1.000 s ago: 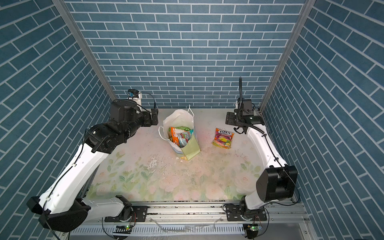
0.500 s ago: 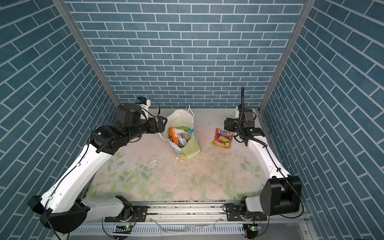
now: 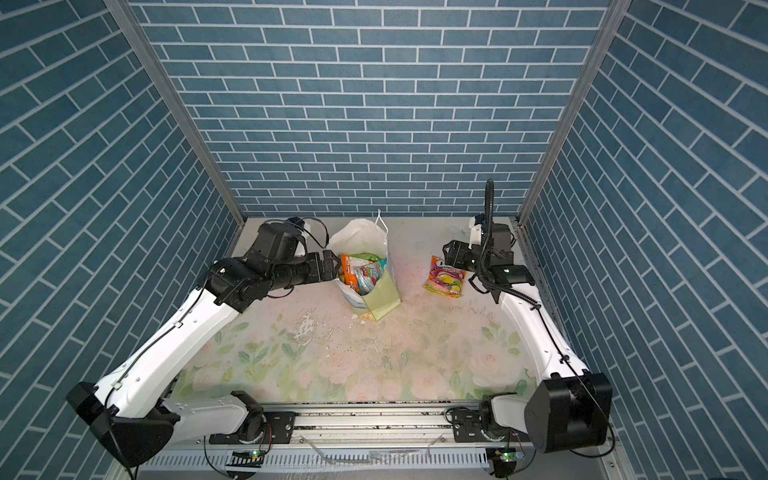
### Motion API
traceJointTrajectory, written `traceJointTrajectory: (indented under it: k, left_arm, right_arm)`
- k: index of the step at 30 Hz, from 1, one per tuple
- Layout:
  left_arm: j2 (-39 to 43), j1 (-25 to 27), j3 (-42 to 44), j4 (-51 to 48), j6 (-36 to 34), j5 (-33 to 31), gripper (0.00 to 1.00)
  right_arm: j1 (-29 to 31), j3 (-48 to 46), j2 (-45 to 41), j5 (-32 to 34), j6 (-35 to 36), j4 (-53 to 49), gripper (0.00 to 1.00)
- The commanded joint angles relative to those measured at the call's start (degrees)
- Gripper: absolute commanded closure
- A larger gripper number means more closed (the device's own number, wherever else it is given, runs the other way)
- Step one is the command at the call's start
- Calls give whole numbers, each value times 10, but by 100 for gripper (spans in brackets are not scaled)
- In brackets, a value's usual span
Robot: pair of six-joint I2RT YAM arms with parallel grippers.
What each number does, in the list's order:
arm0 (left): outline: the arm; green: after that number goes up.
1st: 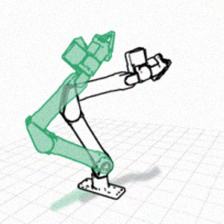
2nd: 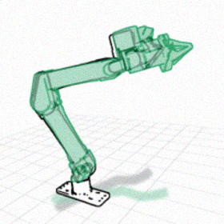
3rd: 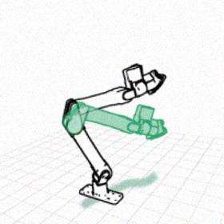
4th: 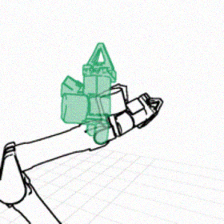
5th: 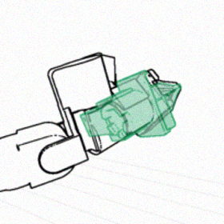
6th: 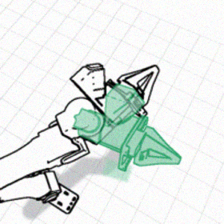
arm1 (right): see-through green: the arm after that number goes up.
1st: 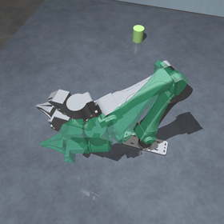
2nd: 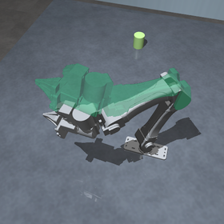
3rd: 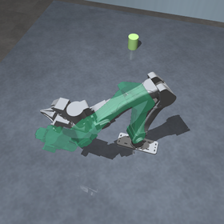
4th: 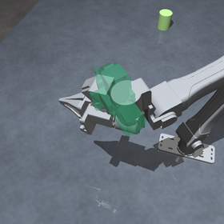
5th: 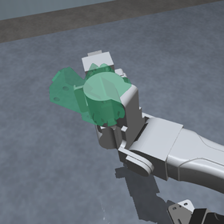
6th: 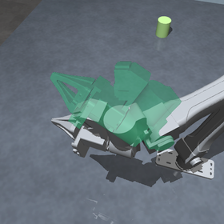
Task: Take the snacks out of the paper bag
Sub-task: 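Grasp the bag's rim with the left gripper while the right gripper hovers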
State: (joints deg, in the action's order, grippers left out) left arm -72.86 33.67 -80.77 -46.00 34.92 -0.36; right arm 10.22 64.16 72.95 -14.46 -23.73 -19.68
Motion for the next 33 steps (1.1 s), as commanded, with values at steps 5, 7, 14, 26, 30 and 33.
traceJointTrajectory:
  k: [5,7,14,26,30,33]
  left_arm:
    - [-42,2,23,34,18,-21,10]
    - [-47,0,32,48,20,-32,14]
    - [-66,-4,54,81,30,-43,47]
    - [-106,-17,72,128,38,-23,77]
    - [-108,-17,66,133,39,-21,88]
    - [-107,-17,62,135,38,-18,100]
  right_arm:
    - [-1,-5,-26,2,11,-26,28]
    - [-1,-7,-27,1,11,-24,28]
    - [-1,-14,-30,-7,14,-32,29]
    - [0,-18,-51,7,26,-58,29]
    - [0,-19,-61,16,28,-67,29]
    - [-1,-21,-66,18,28,-70,29]
